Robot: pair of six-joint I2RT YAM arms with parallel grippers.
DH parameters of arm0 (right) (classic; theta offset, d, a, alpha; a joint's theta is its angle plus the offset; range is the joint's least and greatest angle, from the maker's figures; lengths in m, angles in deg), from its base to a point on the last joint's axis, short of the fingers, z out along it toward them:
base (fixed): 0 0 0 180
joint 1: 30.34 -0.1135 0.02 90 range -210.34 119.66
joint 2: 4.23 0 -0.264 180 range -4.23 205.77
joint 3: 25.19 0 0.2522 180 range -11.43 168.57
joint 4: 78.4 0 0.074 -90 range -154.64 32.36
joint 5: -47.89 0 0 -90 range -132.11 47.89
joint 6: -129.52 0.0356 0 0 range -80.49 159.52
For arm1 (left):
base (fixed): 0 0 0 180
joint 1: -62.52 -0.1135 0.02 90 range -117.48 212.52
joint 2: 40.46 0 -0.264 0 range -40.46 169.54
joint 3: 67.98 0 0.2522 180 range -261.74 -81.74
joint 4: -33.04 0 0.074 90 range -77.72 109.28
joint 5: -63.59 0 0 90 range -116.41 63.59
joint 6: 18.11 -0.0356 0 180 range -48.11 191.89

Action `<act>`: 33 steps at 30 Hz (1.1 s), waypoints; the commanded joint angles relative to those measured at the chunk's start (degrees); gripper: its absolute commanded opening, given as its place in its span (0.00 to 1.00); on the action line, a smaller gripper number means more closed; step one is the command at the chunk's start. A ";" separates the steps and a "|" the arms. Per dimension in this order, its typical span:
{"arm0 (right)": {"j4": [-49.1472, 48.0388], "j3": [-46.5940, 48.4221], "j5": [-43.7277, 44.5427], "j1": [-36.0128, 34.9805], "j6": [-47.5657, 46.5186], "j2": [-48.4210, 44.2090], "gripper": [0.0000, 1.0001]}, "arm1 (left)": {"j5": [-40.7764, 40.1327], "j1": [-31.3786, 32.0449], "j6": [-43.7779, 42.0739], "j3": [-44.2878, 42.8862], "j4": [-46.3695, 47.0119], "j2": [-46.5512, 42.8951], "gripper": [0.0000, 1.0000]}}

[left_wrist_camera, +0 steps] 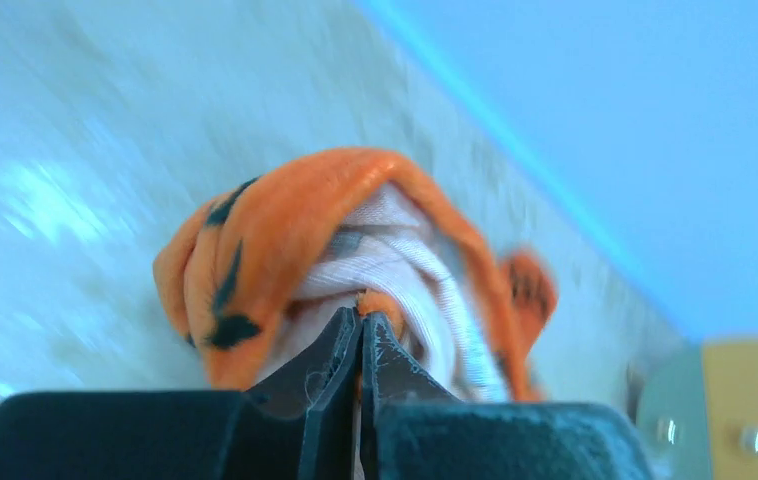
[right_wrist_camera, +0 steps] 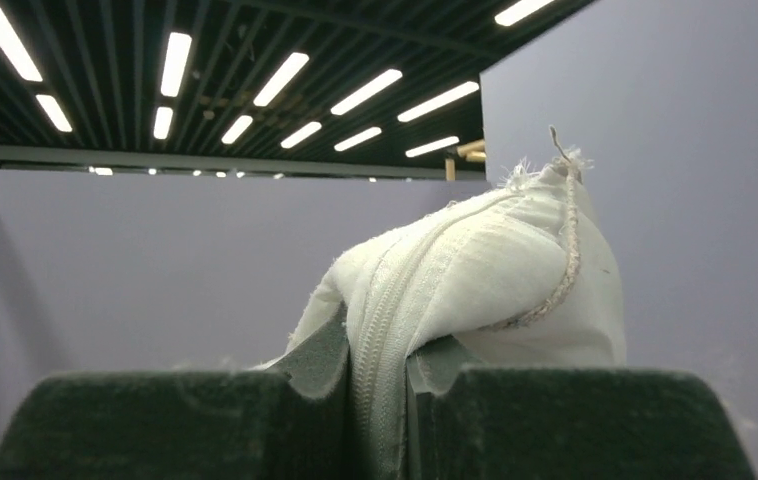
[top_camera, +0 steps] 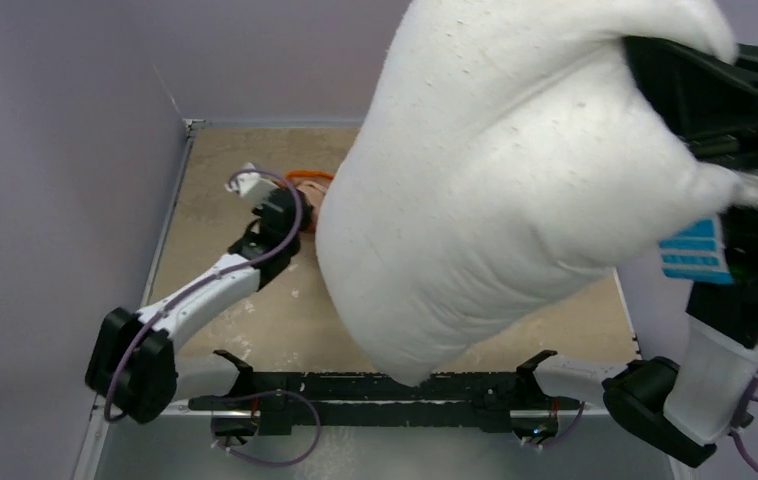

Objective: Remove the pillowcase from the pillow
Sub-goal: Remove the pillow from the pillowcase, then place the pillow at the center of the board.

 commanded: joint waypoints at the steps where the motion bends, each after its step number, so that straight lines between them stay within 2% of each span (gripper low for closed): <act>1: -5.02 -1.52 5.71 0.09 -5.36 7.91 0.00 | 2.30 -12.15 -11.74 -9.33 -14.42 -10.47 0.00; 4: -3.13 -1.79 6.41 0.12 -7.30 10.67 0.00 | 1.89 -16.01 -16.43 -16.25 -18.37 -14.93 0.00; 8: -3.22 -4.06 9.52 0.09 -10.33 11.92 0.00 | 0.13 -16.85 -19.96 -24.01 -20.99 -17.27 0.00; 13: -3.11 -6.46 14.97 0.08 -12.76 12.06 0.00 | 1.46 -16.86 -24.57 -33.52 -20.06 -16.86 0.00; 18: -3.09 -7.45 15.55 0.14 -12.12 16.13 0.00 | 6.66 -16.86 -31.27 -49.79 -23.17 -11.41 0.00; 24: -3.37 -5.27 19.09 1.35 -12.64 22.77 0.00 | -3.04 -16.86 -42.63 -66.06 -26.45 -6.10 0.00; 28: -5.33 -1.08 14.53 1.90 -9.50 28.05 0.00 | 2.61 -16.86 -41.64 -74.31 -26.68 -4.13 0.00; 33: -8.71 5.01 6.53 1.62 -2.08 37.56 0.00 | 8.56 -16.86 -39.30 -91.81 -29.70 1.11 0.00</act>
